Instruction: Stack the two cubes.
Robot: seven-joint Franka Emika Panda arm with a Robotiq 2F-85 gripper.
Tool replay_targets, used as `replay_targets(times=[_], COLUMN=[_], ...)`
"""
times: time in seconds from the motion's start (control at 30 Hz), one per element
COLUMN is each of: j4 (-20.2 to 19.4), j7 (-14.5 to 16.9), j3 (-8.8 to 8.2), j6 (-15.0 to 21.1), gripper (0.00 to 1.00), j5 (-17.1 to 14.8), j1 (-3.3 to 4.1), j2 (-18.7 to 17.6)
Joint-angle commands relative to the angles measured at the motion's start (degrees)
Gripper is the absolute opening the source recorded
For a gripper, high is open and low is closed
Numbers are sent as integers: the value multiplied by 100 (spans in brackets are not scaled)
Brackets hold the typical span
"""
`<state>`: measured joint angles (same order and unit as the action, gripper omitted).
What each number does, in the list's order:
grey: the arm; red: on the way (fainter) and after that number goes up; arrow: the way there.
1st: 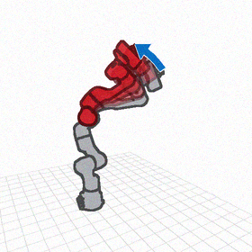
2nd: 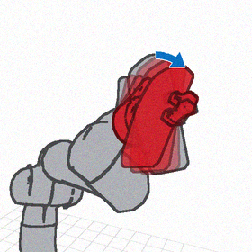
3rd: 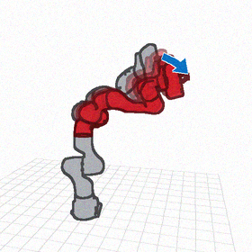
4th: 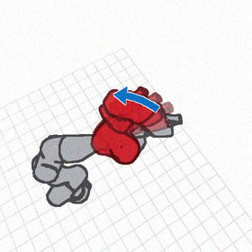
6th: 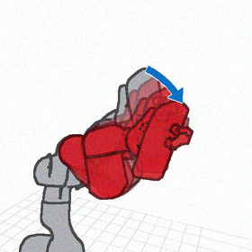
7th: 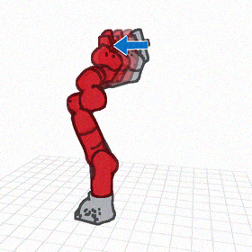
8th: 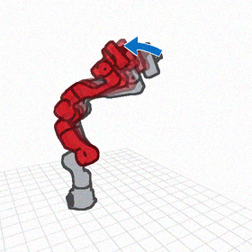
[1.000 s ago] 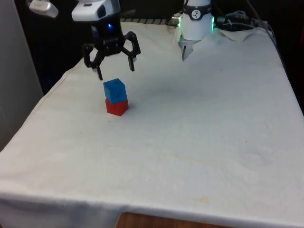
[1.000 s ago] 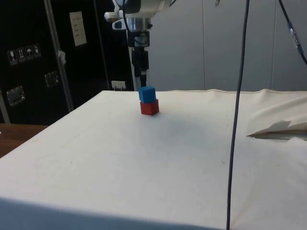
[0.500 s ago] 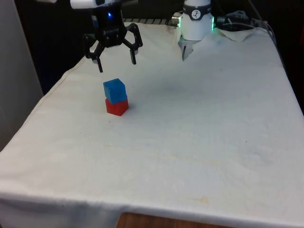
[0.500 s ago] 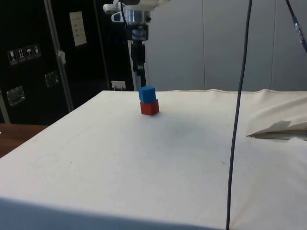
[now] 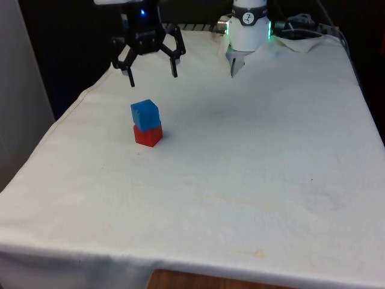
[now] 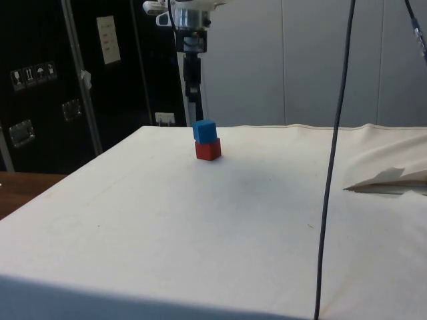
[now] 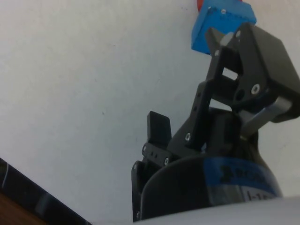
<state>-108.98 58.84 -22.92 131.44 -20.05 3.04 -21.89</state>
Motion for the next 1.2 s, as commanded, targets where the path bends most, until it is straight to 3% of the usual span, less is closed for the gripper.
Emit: replay_targets(times=[0.0,0.07,0.1,0.13,0.4,0.43,0.47,0.63,0.73,0.77,0.8,0.87,1.0,1.03,1.07,1.17], j4=[-97,-160,-57,-201,-665,-602,-716,-945,-1083,-1077,-1169,-1266,-1444,-1398,-1536,-1650], j7=[-74,-86,-17,-92,-218,-138,-229,-292,-332,-258,-361,-384,-424,-327,-458,-481], j3=[-34,-40,0,-40,6,46,17,52,80,138,103,120,155,195,183,223], j6=[115,155,34,178,476,372,510,676,779,716,848,922,1060,957,1129,1226], gripper=[100,100,100,100,100,100,100,100,100,100,100,100,100,100,100,100], j5=[74,103,11,115,344,246,367,470,533,453,579,619,693,579,733,768], j1=[57,86,23,97,178,120,183,212,218,172,218,229,235,189,235,235], j2=[69,120,46,155,504,470,544,710,808,808,871,934,1060,1037,1123,1197])
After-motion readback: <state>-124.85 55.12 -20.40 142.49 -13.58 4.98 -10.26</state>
